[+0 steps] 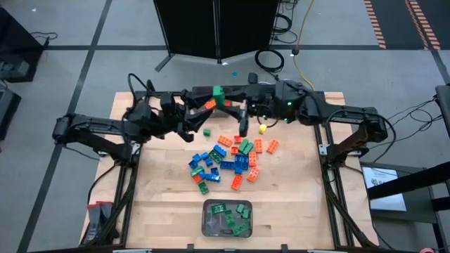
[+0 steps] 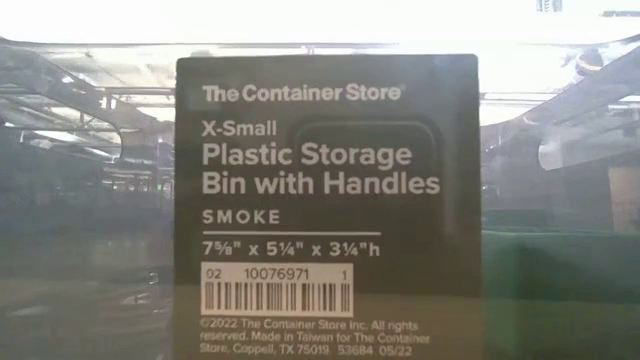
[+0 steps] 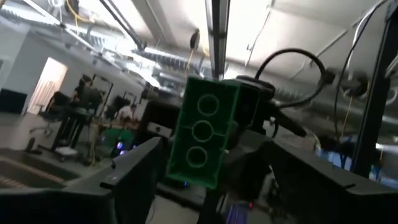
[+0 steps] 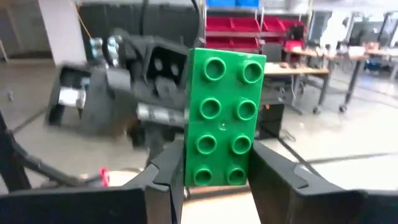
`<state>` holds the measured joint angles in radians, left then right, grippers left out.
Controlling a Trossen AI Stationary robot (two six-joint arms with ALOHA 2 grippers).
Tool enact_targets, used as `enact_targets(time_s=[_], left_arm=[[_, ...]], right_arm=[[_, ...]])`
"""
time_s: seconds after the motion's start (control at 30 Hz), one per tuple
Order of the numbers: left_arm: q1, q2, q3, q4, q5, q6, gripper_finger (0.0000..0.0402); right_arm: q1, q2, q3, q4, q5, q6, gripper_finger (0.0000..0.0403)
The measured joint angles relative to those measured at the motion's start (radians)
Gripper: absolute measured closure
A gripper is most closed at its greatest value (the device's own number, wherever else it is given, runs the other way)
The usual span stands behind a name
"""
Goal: Sort blocks
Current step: Put the green game piece into the bottom black bin
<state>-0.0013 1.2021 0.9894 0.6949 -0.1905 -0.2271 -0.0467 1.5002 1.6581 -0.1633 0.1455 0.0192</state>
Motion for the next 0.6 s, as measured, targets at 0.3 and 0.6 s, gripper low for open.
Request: enact_targets(time_s=[0.3,0.6], left_arm=[[-0.003,-0.229,0.000,-0.452,0.000,0.048,0.0104],[-0.029,-0.293,0.000,-0.644,-0.016,0.023,0.0103]], right_arm=[[0.158,-0.091,-0.006,-0.591,0.012,0.182,0.0280],[0.425,0.045,-0.199,-0.393,-0.109,0.347,0.0280]])
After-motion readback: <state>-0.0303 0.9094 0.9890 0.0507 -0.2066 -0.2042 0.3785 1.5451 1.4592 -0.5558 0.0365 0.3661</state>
